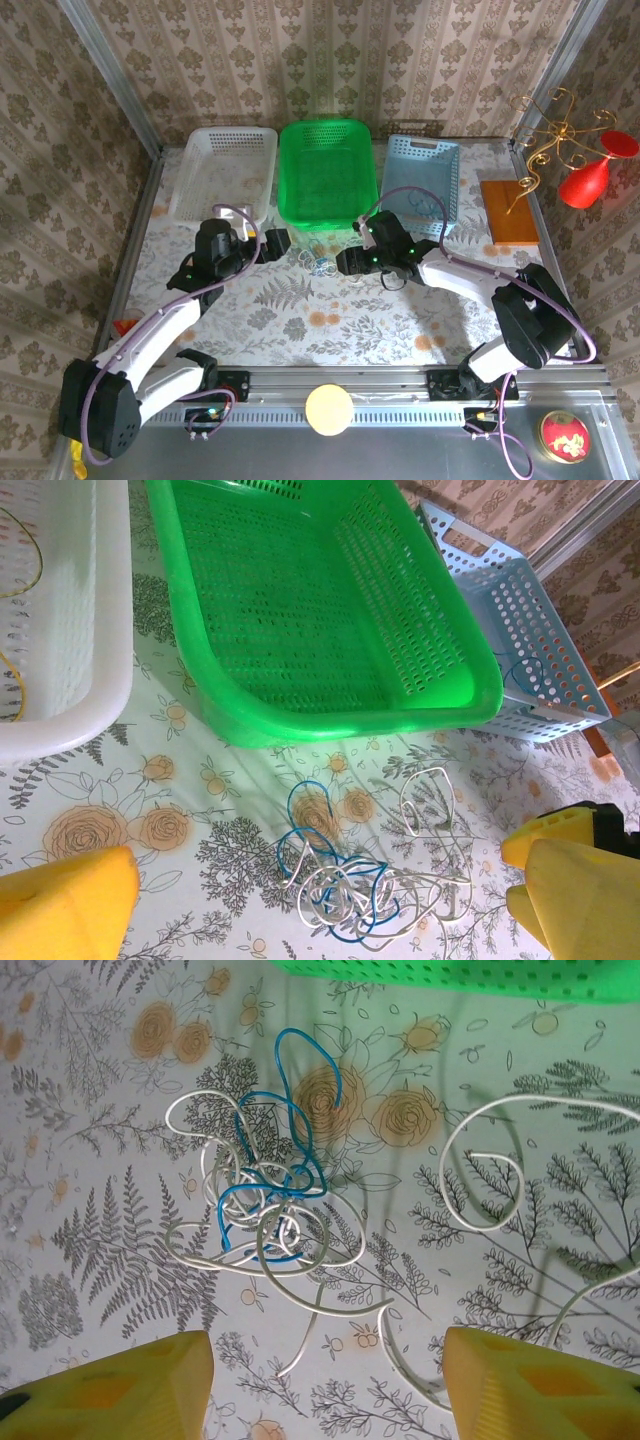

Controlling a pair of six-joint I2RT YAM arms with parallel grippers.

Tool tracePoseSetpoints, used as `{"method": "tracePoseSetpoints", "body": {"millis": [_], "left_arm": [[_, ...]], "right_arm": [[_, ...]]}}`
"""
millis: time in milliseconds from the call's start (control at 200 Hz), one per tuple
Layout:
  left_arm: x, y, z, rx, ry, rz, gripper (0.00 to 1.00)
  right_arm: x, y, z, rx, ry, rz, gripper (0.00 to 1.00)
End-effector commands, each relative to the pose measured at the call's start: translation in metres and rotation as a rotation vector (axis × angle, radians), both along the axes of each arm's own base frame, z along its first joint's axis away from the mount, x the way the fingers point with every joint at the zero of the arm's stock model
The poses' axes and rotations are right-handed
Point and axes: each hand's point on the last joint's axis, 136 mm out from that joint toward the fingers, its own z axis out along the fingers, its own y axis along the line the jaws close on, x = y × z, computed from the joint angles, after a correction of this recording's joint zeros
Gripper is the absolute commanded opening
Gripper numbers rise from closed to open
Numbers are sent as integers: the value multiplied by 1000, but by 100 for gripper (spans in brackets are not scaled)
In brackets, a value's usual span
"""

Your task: Untangle the cables

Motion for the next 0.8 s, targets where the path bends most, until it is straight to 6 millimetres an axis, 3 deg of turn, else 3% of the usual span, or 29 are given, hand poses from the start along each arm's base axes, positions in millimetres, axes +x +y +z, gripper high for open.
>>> {"method": "tracePoseSetpoints", "body": {"millis": [0,455,800], "left_arm": [[0,0,6,-30,-19,16,100],[6,-6,6,-50,-2,5,100],[8,-10,13,-54,-7,-13,100]], "right_arm": [[1,6,8,-33,-61,86,62],[-7,11,-7,-46,-38,165,59],[2,20,-19,-45,-13,178,54]]}}
